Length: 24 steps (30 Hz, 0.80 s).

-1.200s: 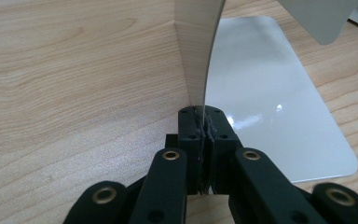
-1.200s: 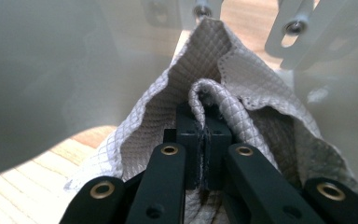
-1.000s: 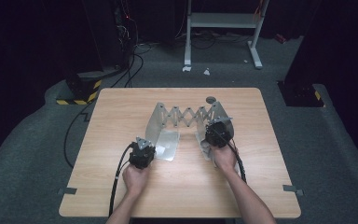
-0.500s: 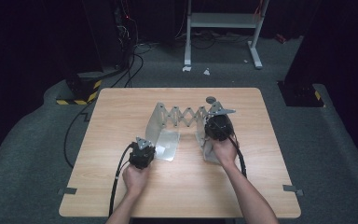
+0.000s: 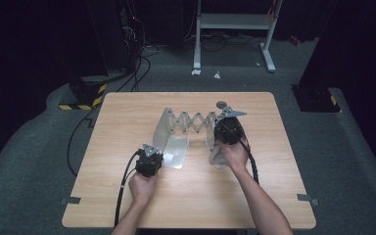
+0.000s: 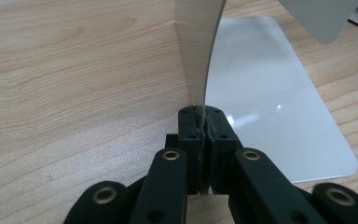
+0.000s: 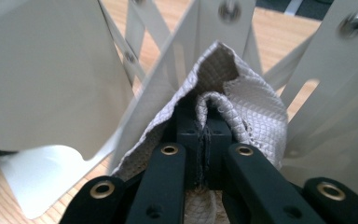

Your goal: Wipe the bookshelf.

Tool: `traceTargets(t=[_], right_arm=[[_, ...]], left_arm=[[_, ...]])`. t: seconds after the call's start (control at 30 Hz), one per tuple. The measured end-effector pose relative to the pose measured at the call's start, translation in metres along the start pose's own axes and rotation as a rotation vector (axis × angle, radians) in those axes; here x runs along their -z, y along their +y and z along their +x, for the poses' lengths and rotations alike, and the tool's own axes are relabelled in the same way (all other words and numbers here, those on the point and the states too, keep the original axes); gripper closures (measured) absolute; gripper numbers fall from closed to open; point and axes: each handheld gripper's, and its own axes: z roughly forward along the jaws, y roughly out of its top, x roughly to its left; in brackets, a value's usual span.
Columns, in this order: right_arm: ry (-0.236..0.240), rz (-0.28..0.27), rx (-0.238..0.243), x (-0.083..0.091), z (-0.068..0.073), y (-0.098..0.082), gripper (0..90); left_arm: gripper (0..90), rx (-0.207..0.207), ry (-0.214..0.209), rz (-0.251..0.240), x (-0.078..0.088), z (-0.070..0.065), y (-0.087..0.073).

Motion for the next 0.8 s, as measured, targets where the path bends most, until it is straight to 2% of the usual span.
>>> traceTargets(t=[0.37, 0.47, 0.6, 0.8], right_arm=[[-0.036, 0.113, -0.001, -0.028, -0.009, -0.037, 87.0], [-0.041, 0.122, 0.011, -0.027, -0.01, -0.044, 80.5], [-0.072, 0.127, 0.035, -0.023, -0.009, -0.05, 68.3], [-0.079, 0.167, 0.02, -0.032, -0.015, -0.06, 65.0]], left_arm=[[86.1, 0.001, 0.0, 0.001, 0.0, 0.0, 0.0], [86.1, 0.001, -0.001, 0.001, 0.0, 0.0, 0.0], [86.1, 0.001, 0.0, 0.001, 0.0, 0.0, 0.0], [86.1, 0.001, -0.001, 0.0, 0.0, 0.0, 0.0]])
